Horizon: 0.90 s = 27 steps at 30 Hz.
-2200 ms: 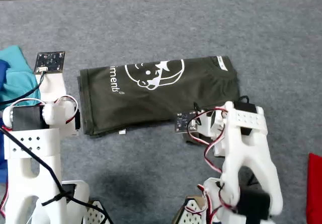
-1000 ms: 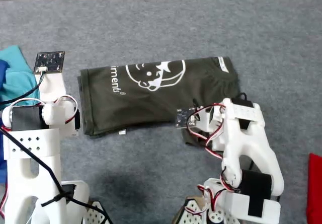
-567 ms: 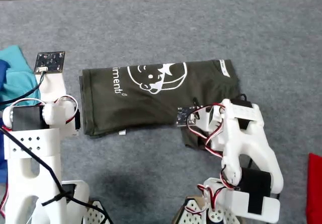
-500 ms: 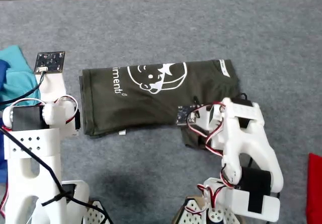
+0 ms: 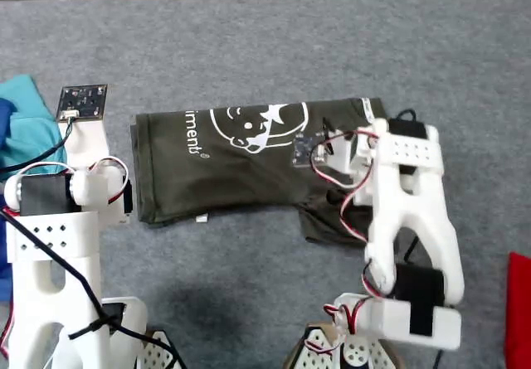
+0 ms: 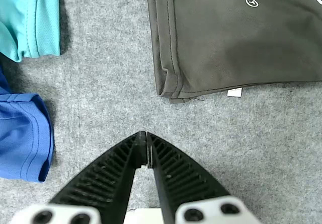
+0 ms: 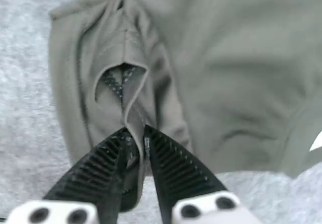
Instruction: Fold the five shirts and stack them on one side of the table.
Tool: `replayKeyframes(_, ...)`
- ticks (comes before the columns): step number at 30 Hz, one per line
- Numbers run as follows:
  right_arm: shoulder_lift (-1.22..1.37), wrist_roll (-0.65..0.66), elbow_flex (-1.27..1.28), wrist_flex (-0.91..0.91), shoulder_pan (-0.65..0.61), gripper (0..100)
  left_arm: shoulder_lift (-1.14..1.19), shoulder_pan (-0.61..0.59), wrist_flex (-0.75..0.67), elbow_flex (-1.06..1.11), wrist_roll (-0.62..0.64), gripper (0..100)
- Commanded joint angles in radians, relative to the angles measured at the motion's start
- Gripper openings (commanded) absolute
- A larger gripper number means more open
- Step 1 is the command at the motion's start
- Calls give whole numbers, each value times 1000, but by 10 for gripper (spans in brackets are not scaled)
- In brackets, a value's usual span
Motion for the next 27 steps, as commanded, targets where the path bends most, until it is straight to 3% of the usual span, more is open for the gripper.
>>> replayKeyframes(1, 91, -6, -154, 37, -30, 5, -7, -11, 5, -52, -5, 20)
replayKeyframes(13, 498, -11, -737, 204, -27, 5, -1, -11, 0, -48, -8, 20)
replayKeyframes(23, 598, -11, -944, 241, -30, 9, 2, -11, -2, -48, -9, 20)
replayKeyframes(27, 611, -12, -949, 239, -31, 122, 2, -9, -3, -46, -9, 20)
